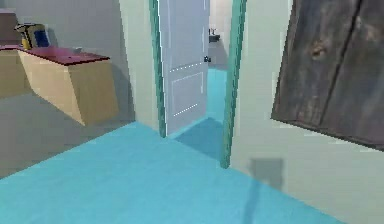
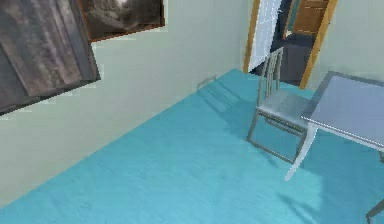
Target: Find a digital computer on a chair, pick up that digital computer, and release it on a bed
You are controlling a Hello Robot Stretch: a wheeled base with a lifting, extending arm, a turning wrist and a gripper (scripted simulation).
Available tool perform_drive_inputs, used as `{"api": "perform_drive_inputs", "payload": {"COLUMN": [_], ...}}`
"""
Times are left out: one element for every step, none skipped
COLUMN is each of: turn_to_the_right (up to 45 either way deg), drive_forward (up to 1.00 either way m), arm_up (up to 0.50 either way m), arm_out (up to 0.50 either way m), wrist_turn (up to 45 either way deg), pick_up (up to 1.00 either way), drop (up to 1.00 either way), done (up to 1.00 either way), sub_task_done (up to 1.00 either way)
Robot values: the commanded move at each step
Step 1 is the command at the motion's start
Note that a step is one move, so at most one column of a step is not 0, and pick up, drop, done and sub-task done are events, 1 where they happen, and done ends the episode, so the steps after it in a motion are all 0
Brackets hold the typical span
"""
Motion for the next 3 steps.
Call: {"api": "perform_drive_inputs", "payload": {"turn_to_the_right": [-3.0,0.0,0.0], "drive_forward": [0.0,1.0,0.6], "arm_up": [0.0,0.0,0.0], "arm_out": [0.0,0.0,0.0], "wrist_turn": [0.0,0.0,0.0], "pick_up": [0.0,0.0,0.0], "drop": [0.0,0.0,0.0], "done": [0.0,0.0,0.0], "sub_task_done": [0.0,0.0,0.0]}}
